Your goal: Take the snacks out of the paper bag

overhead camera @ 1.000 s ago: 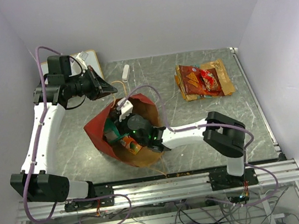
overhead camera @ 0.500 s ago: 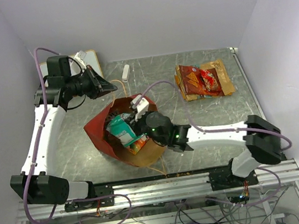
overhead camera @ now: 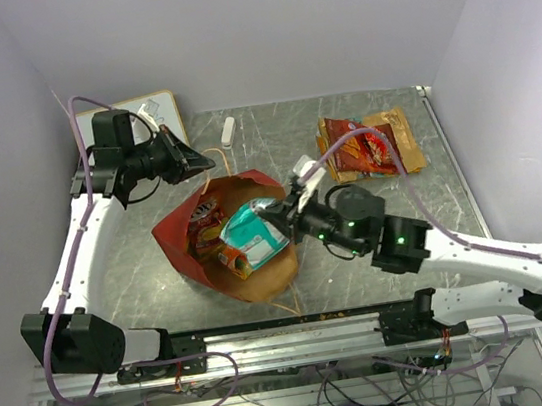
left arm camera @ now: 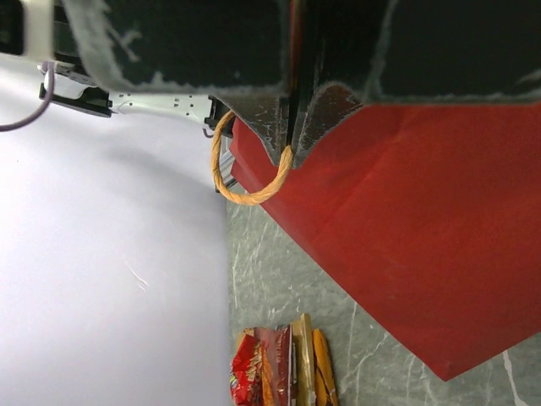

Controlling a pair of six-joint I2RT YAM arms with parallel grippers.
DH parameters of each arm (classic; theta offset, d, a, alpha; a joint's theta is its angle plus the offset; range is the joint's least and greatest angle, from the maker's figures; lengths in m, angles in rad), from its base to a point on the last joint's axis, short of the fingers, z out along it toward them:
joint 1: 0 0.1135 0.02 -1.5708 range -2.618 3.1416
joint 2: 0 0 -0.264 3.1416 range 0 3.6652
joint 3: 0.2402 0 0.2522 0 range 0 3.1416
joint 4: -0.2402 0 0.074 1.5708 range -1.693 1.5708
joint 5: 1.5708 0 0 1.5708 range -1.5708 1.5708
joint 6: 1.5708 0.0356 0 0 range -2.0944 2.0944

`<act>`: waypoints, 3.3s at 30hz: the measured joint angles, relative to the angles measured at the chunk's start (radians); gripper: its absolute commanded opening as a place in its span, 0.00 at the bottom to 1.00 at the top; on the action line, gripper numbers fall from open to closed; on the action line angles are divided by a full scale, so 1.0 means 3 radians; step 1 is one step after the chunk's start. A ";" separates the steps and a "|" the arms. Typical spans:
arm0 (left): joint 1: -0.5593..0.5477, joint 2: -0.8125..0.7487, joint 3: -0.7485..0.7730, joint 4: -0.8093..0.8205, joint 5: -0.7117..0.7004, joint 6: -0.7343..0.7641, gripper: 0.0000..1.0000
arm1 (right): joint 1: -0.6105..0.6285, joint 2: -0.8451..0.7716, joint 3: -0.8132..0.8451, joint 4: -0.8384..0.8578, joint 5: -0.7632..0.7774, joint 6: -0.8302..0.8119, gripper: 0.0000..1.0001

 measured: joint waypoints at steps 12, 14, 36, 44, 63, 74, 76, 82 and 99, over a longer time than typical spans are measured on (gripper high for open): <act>0.0001 -0.0136 -0.0112 0.0011 -0.0004 -0.0015 0.07 | -0.0001 -0.0403 0.0860 -0.0415 0.0744 -0.0966 0.00; 0.0001 -0.0150 -0.0112 0.0011 -0.0003 -0.0015 0.07 | -0.0011 -0.0402 0.0867 -0.0365 0.0994 -0.1188 0.00; 0.0001 -0.0102 0.0089 -0.0286 -0.0001 0.0039 0.07 | -0.3048 0.1251 0.1278 -0.1106 0.0392 -0.0303 0.00; 0.0001 -0.0094 0.0122 -0.0312 0.0001 0.0023 0.07 | -0.3287 0.1920 0.1841 -0.1405 -0.0155 -0.0107 0.00; 0.0001 0.0193 0.0179 -0.0281 0.0001 0.0010 0.07 | -0.3578 0.2731 0.2221 -0.1548 -0.0343 0.0156 0.00; 0.0001 0.0326 0.0221 -0.0258 0.0003 0.0010 0.07 | -0.3624 0.2871 0.2223 -0.1476 -0.0320 0.0240 0.08; 0.0001 0.0326 0.0223 -0.0254 0.0003 0.0010 0.07 | -0.3625 0.2879 0.2241 -0.1476 -0.0320 0.0240 0.16; 0.0001 0.0326 0.0224 -0.0237 0.0009 0.0000 0.07 | -0.3627 0.2893 0.2407 -0.1568 -0.0346 0.0191 0.43; 0.0001 0.0114 0.0145 -0.0134 0.0083 -0.0029 0.07 | -0.3211 0.1231 0.1452 -0.1377 -0.0876 0.0174 0.64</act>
